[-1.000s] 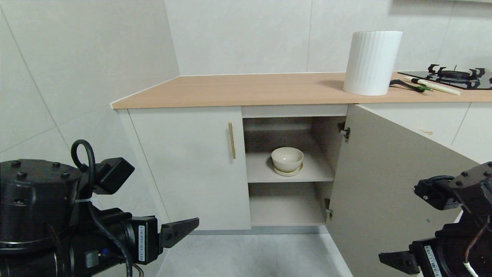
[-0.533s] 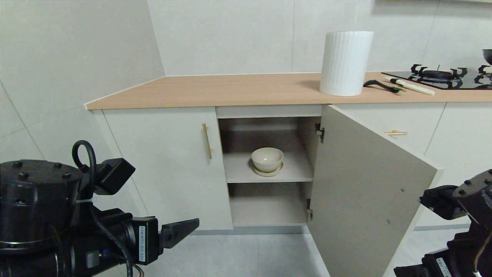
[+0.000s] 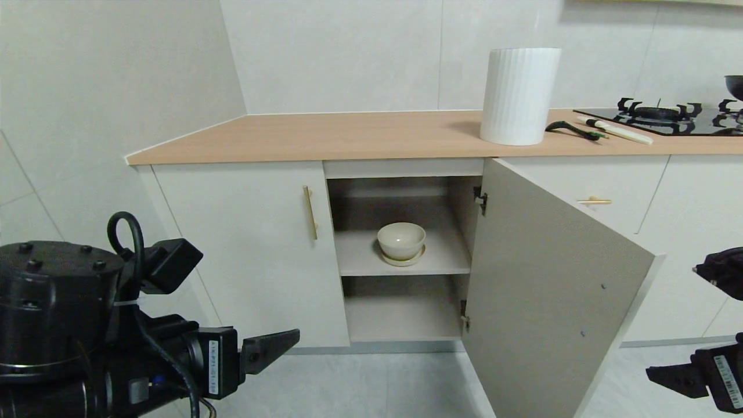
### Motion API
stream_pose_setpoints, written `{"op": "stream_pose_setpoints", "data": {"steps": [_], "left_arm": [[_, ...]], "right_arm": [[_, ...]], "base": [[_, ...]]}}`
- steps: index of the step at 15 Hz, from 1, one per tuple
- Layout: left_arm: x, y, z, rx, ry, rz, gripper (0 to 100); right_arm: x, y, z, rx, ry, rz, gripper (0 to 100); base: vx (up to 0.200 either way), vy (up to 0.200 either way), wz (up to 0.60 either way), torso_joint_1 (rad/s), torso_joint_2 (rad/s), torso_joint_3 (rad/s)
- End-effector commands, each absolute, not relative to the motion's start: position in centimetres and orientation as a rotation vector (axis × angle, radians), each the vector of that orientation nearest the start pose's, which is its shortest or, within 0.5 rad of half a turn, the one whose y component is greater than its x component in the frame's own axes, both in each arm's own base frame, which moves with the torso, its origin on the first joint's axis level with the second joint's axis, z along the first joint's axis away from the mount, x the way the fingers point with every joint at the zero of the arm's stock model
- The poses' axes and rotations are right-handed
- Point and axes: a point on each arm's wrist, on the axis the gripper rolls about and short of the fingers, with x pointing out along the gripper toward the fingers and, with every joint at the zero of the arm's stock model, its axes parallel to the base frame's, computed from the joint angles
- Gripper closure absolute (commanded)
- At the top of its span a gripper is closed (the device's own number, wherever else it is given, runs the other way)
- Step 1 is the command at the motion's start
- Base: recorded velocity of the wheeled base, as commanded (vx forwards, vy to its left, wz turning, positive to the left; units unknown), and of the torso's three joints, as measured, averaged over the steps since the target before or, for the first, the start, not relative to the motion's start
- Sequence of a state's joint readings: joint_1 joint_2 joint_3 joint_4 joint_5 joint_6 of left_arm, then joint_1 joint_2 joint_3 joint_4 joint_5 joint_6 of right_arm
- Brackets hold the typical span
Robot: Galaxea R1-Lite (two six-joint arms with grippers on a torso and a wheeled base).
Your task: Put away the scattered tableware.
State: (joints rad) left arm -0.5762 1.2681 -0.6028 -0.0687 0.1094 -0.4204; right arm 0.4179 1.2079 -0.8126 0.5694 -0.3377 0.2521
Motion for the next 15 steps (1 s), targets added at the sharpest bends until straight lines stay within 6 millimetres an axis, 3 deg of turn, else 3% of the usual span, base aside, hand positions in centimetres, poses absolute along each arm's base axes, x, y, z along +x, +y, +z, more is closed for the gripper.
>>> {"op": "stream_pose_setpoints", "data": {"steps": [1,3,8,15], "left_arm": [[15.2,-9.6,18.0,-0.2,0.651,-0.325,0],[15.2,-9.6,18.0,-0.201,0.649,-0.325,0],[15.2,-9.6,18.1,-0.203,0.646,-0.324,0],[15.2,-9.6,18.1,-0.202,0.647,-0.326,0]], "right_arm": [[12.9,3.3,21.1,-0.11,0.838,-0.108,0],[13.7,2.1,21.2,-0.096,0.807,-0.175,0],[19.1,0.7,18.7,-0.017,0.751,-0.293,0],[21.4,0.8,17.2,0.039,0.688,-0.295,0]], "base": [[0.0,0.0,0.0,0.0,0.0,0.0],[0.0,0.0,0.0,0.0,0.0,0.0],[0.0,0.0,0.0,0.0,0.0,0.0],[0.0,0.0,0.0,0.0,0.0,0.0]]}}
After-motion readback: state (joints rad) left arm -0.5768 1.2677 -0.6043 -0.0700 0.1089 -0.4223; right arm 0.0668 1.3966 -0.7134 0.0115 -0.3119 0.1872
